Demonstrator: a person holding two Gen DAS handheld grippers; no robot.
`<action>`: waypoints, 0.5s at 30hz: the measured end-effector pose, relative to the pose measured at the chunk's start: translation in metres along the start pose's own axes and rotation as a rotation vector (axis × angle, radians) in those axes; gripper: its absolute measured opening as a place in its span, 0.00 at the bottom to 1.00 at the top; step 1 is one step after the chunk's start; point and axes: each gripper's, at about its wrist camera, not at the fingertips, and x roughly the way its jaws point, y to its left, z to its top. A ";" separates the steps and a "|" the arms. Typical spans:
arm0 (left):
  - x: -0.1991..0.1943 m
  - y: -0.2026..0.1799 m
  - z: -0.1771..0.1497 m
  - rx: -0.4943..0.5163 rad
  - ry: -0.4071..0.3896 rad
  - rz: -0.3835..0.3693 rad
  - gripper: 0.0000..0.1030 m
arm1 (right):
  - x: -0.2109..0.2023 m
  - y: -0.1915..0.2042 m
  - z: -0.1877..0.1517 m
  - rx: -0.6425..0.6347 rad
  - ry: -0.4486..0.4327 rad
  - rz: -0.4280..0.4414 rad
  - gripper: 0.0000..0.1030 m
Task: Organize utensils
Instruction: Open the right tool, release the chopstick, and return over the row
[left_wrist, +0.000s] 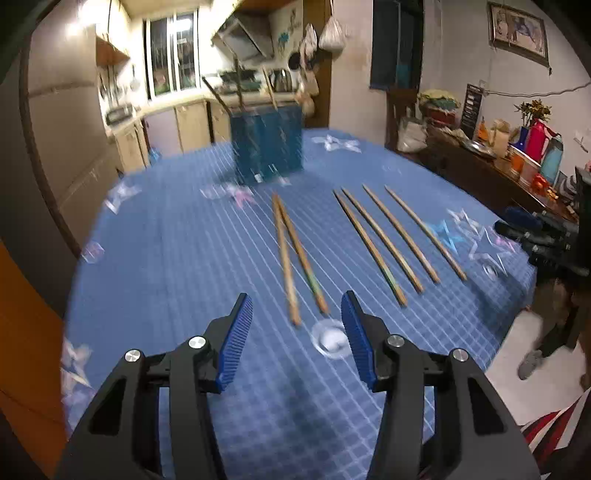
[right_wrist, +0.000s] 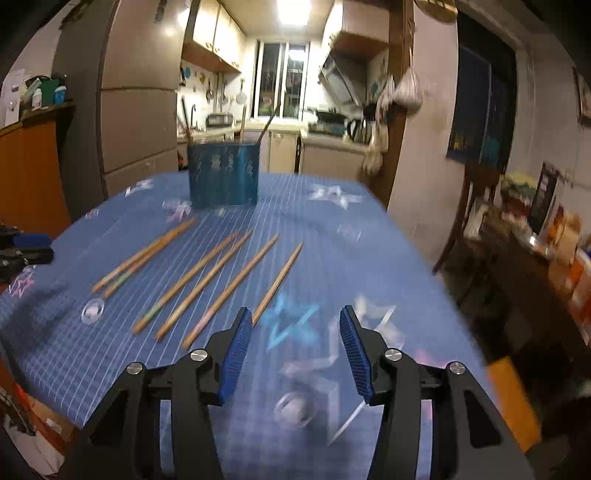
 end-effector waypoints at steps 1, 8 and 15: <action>0.008 -0.001 -0.006 -0.013 0.016 -0.009 0.47 | 0.004 0.007 -0.010 0.005 0.017 -0.006 0.48; 0.050 0.005 -0.023 -0.025 0.086 0.050 0.47 | 0.023 0.033 -0.037 0.030 0.064 -0.014 0.39; 0.067 0.003 -0.018 -0.018 0.103 0.106 0.47 | 0.037 0.032 -0.033 0.099 0.088 0.021 0.30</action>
